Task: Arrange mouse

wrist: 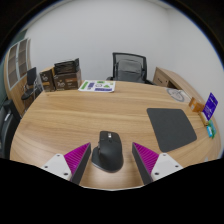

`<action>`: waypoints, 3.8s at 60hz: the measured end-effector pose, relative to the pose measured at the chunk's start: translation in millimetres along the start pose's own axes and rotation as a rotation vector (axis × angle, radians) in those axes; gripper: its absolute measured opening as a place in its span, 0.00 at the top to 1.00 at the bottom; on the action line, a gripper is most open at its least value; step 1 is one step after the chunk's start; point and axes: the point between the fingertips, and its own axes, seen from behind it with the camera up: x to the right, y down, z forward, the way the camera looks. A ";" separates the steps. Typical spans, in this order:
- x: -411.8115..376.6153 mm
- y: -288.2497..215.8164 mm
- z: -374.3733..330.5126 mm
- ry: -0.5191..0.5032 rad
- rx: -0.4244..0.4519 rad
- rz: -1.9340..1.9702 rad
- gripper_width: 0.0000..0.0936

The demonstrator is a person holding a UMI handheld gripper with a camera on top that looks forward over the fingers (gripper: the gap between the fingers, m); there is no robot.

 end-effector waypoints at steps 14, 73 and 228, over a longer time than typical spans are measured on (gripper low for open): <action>-4.5 2.0 23.5 -0.016 -0.016 0.007 0.12; 46.5 -72.6 -55.0 -0.037 0.007 0.086 0.61; 96.0 36.6 -374.3 0.066 -0.011 0.051 0.08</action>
